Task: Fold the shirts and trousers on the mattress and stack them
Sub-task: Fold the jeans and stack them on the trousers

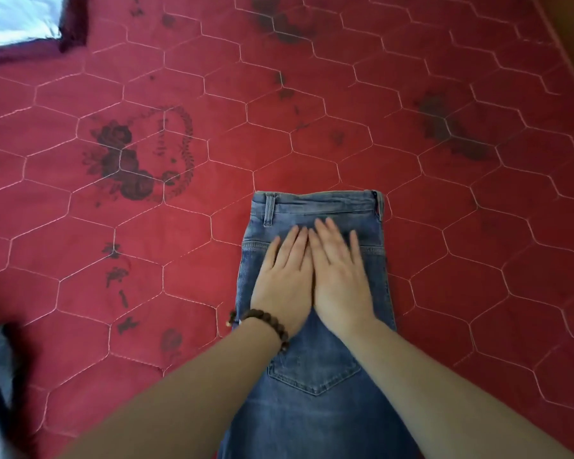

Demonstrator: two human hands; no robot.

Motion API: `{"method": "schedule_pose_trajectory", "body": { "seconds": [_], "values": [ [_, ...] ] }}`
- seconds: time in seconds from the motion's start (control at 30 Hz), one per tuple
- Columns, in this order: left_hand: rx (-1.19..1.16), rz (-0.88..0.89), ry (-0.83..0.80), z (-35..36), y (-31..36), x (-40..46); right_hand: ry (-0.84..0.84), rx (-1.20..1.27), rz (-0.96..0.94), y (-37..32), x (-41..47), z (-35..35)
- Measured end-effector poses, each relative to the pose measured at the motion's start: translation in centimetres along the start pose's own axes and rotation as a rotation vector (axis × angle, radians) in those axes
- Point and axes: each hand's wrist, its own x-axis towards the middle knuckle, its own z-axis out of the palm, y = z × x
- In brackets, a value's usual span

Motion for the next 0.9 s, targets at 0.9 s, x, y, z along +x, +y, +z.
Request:
{"method": "schedule_pose_trajectory", "body": {
  "seconds": [0.9],
  "values": [
    [0.040,0.033,-0.201,3.6,3.8,-23.1,-0.136,-0.077,0.111,-6.6,-23.8,5.8]
  ]
}}
